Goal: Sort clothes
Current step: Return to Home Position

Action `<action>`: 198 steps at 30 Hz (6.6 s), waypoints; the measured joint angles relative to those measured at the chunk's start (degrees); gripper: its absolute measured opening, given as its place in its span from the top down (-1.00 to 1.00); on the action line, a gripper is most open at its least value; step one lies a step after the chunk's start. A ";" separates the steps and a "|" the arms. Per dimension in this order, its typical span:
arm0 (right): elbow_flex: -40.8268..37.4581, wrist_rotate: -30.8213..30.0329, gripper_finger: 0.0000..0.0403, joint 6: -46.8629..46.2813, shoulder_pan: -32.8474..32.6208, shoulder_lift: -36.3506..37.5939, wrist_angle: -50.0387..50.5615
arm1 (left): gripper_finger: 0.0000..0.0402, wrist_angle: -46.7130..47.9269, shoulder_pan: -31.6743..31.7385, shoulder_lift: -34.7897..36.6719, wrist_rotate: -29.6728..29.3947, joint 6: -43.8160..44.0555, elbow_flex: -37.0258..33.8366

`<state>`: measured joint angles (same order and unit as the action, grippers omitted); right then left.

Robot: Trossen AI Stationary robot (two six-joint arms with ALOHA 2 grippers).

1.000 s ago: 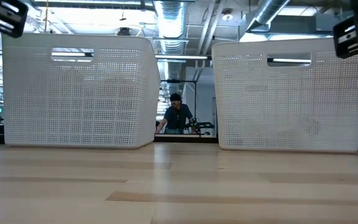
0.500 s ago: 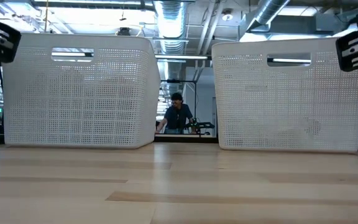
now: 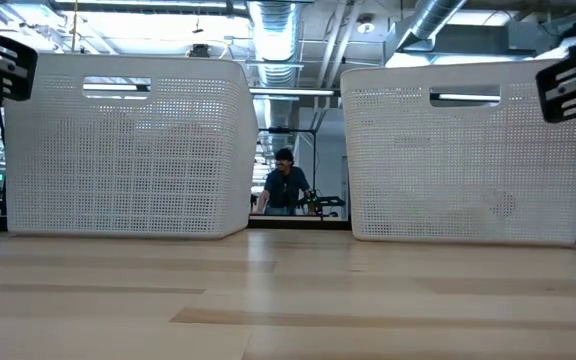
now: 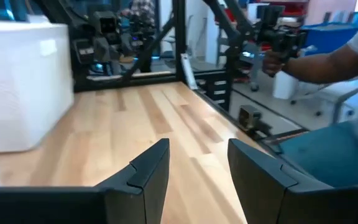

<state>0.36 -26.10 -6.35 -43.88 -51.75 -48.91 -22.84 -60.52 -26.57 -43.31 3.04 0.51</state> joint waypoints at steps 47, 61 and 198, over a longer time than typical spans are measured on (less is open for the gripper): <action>-0.11 -1.15 0.16 2.28 8.84 0.00 14.89 | 0.22 18.90 0.23 -0.04 -3.47 -3.16 0.61; -0.11 -0.95 0.16 2.32 8.79 0.02 20.16 | 0.22 19.05 0.23 -0.04 -3.47 -3.18 0.61; -0.10 -1.10 0.16 2.25 8.79 0.01 20.26 | 0.22 19.12 0.23 -0.04 -3.45 -3.68 0.61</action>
<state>0.26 -27.20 -4.10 -35.09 -51.74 -28.65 -3.72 -60.29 -26.61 -46.76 -0.64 1.13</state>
